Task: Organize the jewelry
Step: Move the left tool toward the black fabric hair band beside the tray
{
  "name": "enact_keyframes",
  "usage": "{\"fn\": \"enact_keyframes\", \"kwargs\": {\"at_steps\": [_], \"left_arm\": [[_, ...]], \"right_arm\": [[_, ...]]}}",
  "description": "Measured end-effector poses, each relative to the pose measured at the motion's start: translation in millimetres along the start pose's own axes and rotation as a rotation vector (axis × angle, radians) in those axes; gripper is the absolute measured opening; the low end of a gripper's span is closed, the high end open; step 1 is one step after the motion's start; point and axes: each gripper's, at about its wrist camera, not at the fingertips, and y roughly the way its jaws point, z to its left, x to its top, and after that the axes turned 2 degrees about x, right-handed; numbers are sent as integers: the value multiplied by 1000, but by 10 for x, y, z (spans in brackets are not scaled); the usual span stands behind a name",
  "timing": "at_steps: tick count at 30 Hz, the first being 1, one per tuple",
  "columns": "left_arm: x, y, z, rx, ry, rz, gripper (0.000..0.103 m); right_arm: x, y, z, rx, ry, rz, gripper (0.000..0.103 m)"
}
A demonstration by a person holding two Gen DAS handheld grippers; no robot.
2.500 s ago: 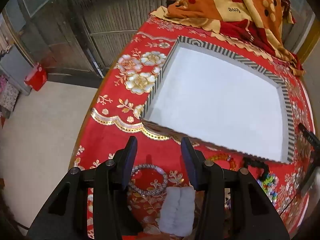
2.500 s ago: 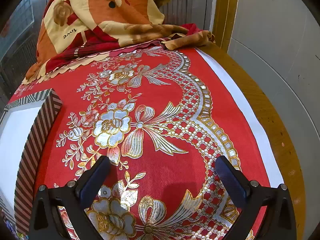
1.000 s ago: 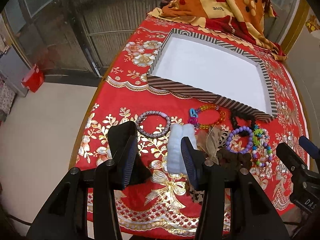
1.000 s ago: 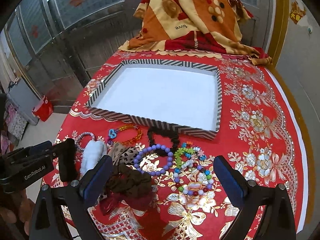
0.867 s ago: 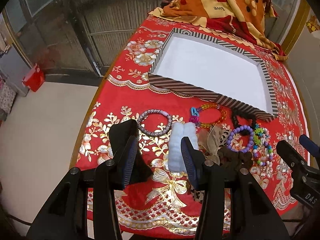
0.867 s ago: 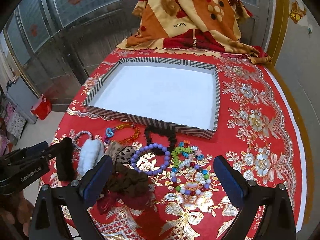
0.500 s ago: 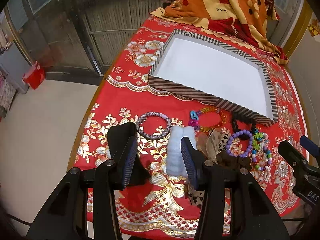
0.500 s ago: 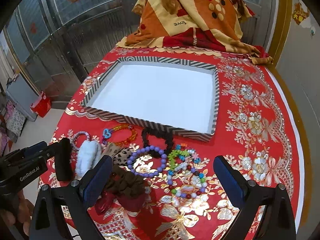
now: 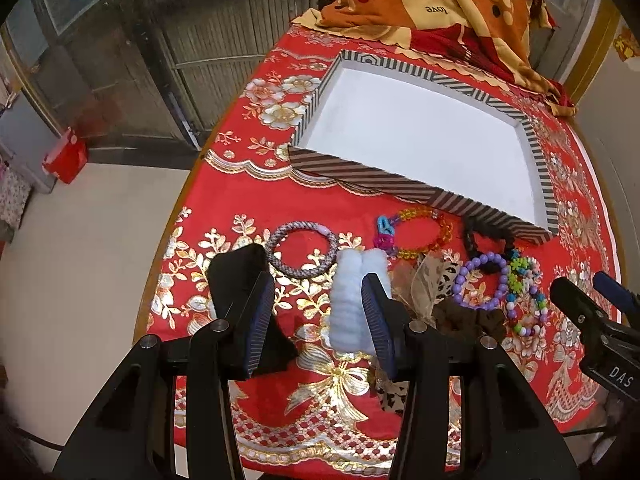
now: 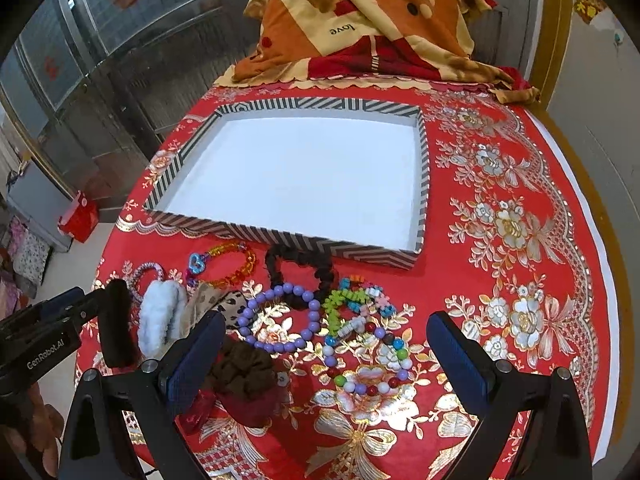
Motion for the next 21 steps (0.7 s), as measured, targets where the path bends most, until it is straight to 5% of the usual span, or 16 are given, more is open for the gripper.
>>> {"fn": "enact_keyframes", "kwargs": {"at_steps": [21], "left_arm": [[-80, -60, 9, 17, -21, -5, 45]], "right_arm": [[-97, -73, 32, -3, -7, -5, 100]]}}
